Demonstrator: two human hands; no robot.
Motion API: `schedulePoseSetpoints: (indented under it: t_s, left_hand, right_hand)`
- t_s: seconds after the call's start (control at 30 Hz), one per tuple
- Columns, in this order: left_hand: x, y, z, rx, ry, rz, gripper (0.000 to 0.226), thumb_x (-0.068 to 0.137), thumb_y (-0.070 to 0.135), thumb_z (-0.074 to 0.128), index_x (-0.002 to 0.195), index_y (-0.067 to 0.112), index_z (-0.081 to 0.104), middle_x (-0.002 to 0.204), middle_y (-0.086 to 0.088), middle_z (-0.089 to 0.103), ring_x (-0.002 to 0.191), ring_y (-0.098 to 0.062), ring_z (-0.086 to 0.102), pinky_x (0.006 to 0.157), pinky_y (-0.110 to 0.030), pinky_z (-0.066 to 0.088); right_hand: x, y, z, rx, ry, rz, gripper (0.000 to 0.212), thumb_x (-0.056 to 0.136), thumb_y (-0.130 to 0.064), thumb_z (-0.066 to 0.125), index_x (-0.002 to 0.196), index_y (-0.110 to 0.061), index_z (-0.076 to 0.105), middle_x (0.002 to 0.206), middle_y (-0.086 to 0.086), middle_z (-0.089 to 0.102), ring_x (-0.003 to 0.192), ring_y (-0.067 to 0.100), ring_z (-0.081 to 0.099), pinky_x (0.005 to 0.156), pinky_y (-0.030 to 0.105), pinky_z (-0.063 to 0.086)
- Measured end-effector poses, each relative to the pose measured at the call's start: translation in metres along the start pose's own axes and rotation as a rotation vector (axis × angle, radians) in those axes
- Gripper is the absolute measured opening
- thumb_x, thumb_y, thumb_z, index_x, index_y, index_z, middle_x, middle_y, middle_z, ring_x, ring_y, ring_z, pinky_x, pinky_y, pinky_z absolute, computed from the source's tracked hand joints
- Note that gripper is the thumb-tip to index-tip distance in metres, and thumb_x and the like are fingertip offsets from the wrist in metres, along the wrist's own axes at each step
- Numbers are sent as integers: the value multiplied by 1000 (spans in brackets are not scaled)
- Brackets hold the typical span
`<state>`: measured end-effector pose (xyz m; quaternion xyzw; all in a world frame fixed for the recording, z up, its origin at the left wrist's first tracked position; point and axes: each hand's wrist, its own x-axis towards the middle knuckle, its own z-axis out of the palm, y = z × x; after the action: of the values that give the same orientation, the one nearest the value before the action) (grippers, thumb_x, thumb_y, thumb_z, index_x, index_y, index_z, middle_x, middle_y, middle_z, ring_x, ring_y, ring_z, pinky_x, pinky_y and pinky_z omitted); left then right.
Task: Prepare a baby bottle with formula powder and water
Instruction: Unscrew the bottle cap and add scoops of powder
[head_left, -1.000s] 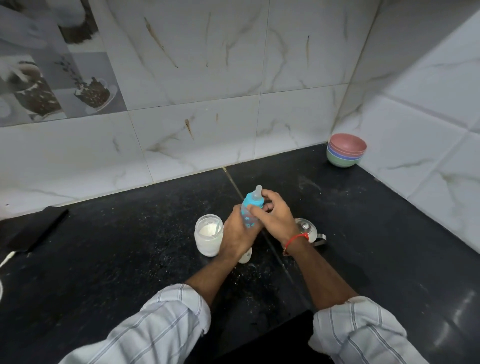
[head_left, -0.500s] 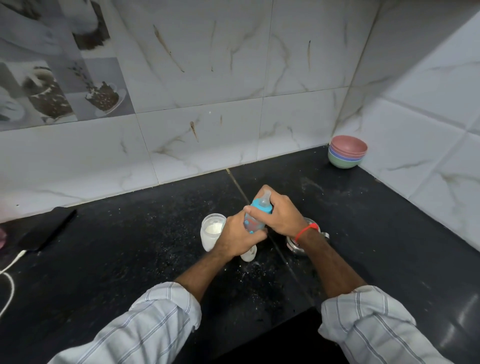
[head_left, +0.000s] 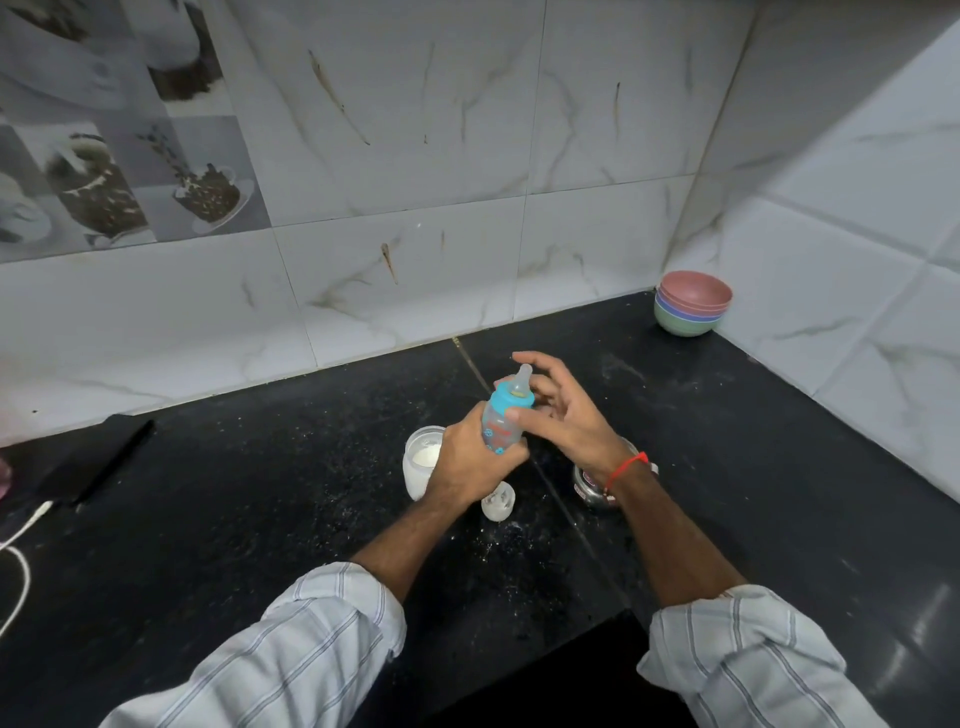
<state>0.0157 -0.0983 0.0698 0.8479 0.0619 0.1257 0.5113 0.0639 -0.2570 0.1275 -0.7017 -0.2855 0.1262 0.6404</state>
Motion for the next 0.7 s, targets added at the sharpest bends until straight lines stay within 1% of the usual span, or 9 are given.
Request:
schedulePoseSetpoints:
  t_s: [0.07, 0.13, 0.23, 0.33, 0.4, 0.47, 0.53, 0.6, 0.7]
  left_hand:
    - [-1, 2, 3, 16, -43, 16, 52, 75, 42, 72, 122, 25, 61, 98, 9, 72, 90, -7, 70, 78, -28, 59]
    - [-2, 0, 5, 11, -57, 16, 51, 76, 40, 75, 123, 25, 60, 99, 9, 72, 89, -7, 70, 78, -29, 60]
    - [-2, -6, 2, 15, -31, -3, 42, 81, 33, 81, 117, 27, 61, 98, 10, 71, 90, -8, 69, 77, -25, 56]
    - [-1, -11, -2, 3, -7, -36, 35, 81, 32, 81, 110, 28, 62, 95, 10, 71, 90, -9, 69, 77, -25, 53]
    - [-1, -11, -6, -9, 34, -57, 34, 82, 33, 82, 108, 33, 60, 92, 15, 70, 87, -2, 67, 71, -13, 47]
    - [-1, -11, -7, -29, 76, -70, 36, 83, 34, 82, 110, 34, 59, 92, 17, 69, 86, 2, 65, 67, -7, 43]
    - [-1, -11, -9, -39, 118, -74, 36, 83, 34, 83, 111, 32, 59, 92, 16, 69, 85, 2, 65, 66, -6, 44]
    - [0, -11, -10, -38, 140, -71, 36, 84, 34, 83, 110, 33, 58, 91, 16, 68, 85, 2, 65, 65, -5, 45]
    - [-1, -14, -12, -15, 166, -74, 34, 84, 34, 84, 107, 34, 57, 86, 19, 65, 81, 4, 63, 65, -2, 45]
  right_hand:
    - [4, -1, 4, -57, -31, -13, 64, 93, -2, 76, 148, -18, 47, 129, 12, 71, 116, 31, 69, 99, 45, 59]
    - [5, -2, 3, -18, -16, -15, 62, 94, 3, 74, 147, -15, 48, 127, 14, 72, 113, 26, 69, 97, 44, 60]
    - [4, -3, -3, 177, 113, -44, 57, 91, -3, 75, 142, -15, 52, 124, 16, 74, 110, 26, 69, 96, 38, 59]
    - [6, 1, -12, 291, 274, -14, 54, 91, -3, 76, 136, -16, 50, 125, 23, 71, 100, 24, 68, 85, 34, 58]
    - [9, 7, -14, 134, 359, 96, 50, 90, -13, 82, 127, -19, 50, 124, 23, 71, 95, 21, 67, 79, 34, 57]
    - [10, 17, -14, -146, 409, 230, 51, 83, -34, 89, 117, -24, 53, 114, 9, 73, 92, 15, 68, 81, 30, 56]
    - [11, 28, -13, -386, 416, 282, 46, 79, -45, 90, 109, -25, 60, 100, -6, 70, 88, 9, 65, 76, 22, 50]
    - [12, 39, -10, -522, 373, 283, 34, 84, -43, 86, 103, -23, 66, 95, -7, 68, 89, 14, 63, 73, 24, 42]
    - [13, 54, -6, -548, 324, 350, 26, 96, -41, 74, 108, -18, 70, 103, -2, 69, 104, 23, 65, 81, 26, 41]
